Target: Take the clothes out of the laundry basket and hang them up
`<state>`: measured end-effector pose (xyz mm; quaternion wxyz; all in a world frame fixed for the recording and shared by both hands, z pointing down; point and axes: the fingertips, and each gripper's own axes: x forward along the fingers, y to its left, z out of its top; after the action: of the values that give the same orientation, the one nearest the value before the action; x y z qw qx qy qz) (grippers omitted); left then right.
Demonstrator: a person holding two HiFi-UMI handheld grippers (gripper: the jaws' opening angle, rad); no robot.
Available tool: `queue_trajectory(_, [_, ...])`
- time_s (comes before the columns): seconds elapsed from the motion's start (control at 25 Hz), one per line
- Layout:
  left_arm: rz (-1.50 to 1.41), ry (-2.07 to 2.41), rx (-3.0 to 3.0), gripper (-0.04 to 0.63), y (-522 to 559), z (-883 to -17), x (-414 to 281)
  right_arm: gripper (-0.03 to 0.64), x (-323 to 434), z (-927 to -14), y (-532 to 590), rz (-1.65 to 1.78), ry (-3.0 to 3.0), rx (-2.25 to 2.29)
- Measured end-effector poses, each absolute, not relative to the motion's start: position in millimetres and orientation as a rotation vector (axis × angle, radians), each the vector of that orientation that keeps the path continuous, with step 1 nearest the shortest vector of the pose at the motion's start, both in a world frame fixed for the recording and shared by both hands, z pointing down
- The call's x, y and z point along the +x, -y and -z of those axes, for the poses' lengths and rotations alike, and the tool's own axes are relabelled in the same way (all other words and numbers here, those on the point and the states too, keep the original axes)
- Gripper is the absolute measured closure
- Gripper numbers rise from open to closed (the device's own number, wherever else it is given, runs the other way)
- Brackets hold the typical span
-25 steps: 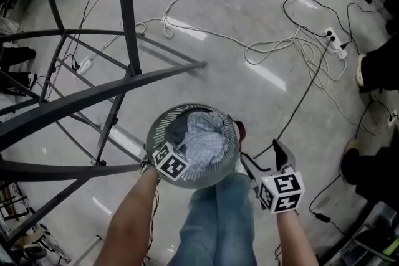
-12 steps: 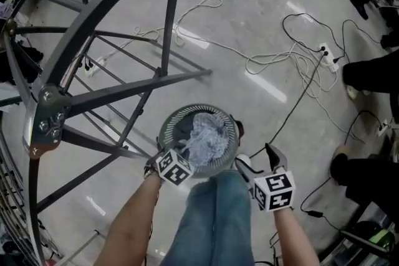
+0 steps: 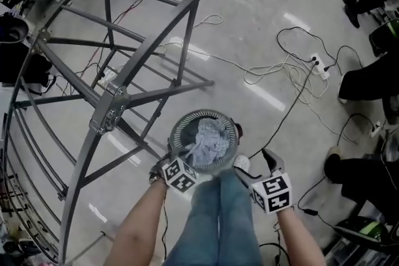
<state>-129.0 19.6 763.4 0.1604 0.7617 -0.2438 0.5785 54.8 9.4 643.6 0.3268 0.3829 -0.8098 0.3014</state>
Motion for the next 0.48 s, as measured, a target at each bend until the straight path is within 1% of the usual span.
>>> queue_trajectory(0.24, [-1.619, 0.772, 2.193, 0.557, -13.6, -708.0, -123.8, 0.186, 50.5, -586.2, -17.3, -0.695, 2.156, 0.925])
queue_trajectory(0.48, [-1.519, 0.888, 2.251, 0.557, 3.6, -631.1, -115.5, 0.186, 53.0, -539.4, -18.4, -0.615, 2.166, 0.890])
